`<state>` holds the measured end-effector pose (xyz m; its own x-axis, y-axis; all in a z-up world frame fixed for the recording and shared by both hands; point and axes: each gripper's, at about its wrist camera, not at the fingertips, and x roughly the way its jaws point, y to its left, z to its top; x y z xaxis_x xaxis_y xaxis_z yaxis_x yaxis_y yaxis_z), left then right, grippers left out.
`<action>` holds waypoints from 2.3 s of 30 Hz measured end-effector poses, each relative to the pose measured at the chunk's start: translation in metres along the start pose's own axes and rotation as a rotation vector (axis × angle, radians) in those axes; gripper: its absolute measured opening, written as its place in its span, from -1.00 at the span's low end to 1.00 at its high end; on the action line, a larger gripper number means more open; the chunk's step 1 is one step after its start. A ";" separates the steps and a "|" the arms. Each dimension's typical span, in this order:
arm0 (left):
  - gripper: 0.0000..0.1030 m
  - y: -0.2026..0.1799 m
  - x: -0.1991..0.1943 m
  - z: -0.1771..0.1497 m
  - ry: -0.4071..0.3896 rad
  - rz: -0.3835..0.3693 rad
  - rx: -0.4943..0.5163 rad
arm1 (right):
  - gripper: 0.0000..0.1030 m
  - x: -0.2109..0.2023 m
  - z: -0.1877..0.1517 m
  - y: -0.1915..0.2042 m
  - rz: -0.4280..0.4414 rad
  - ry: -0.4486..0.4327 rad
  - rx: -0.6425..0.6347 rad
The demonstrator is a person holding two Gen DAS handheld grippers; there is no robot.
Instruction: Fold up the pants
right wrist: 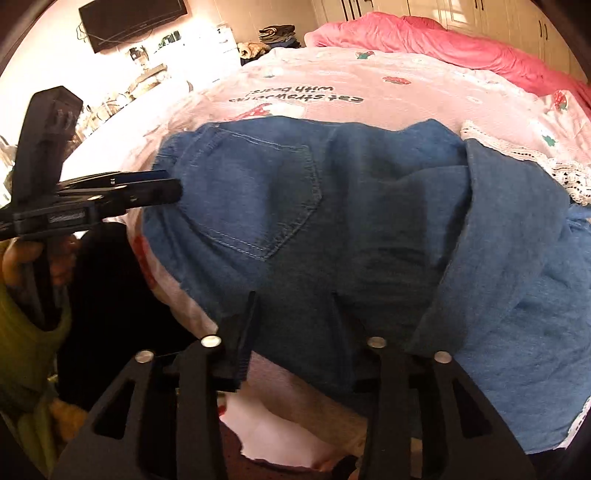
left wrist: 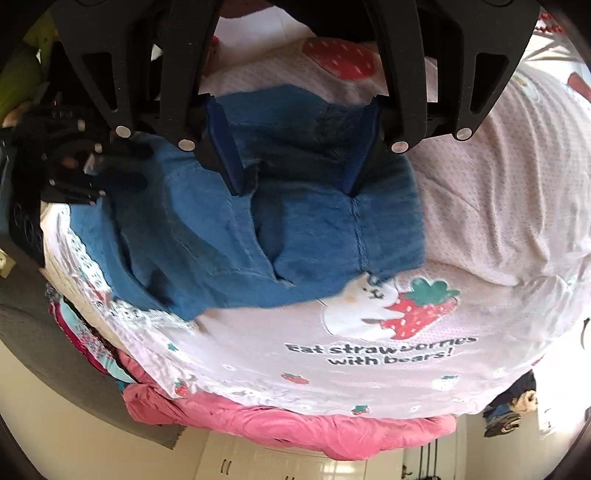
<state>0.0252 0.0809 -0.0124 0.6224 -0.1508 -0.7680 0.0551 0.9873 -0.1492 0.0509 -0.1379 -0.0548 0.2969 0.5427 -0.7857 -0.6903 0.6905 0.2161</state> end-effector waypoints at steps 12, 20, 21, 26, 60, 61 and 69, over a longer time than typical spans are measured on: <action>0.18 0.002 -0.014 0.010 -0.003 -0.014 -0.044 | -0.07 -0.045 -0.003 -0.013 -0.017 -0.084 0.018; 0.23 -0.034 -0.040 0.023 -0.064 -0.051 0.035 | 0.07 -0.094 -0.009 -0.075 -0.165 -0.177 0.169; 0.23 -0.041 -0.038 0.024 -0.060 -0.071 0.047 | 0.07 -0.099 -0.009 -0.083 -0.182 -0.186 0.189; 0.23 -0.081 -0.013 0.017 0.003 -0.187 0.104 | 0.09 -0.113 -0.009 -0.106 -0.231 -0.218 0.253; -0.66 -0.178 0.087 0.016 0.096 -0.489 0.172 | 0.20 0.049 0.165 -0.146 -0.417 0.093 0.134; -0.66 -0.183 0.085 0.015 0.089 -0.474 0.190 | 0.20 0.054 0.166 -0.148 -0.429 0.102 0.133; -0.66 -0.198 0.080 0.011 0.071 -0.444 0.222 | -0.83 0.027 0.149 -0.179 -0.393 0.007 0.219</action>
<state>0.0722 -0.1265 -0.0376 0.4471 -0.5541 -0.7022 0.4719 0.8130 -0.3411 0.2809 -0.1753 -0.0285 0.5038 0.2161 -0.8363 -0.3694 0.9291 0.0176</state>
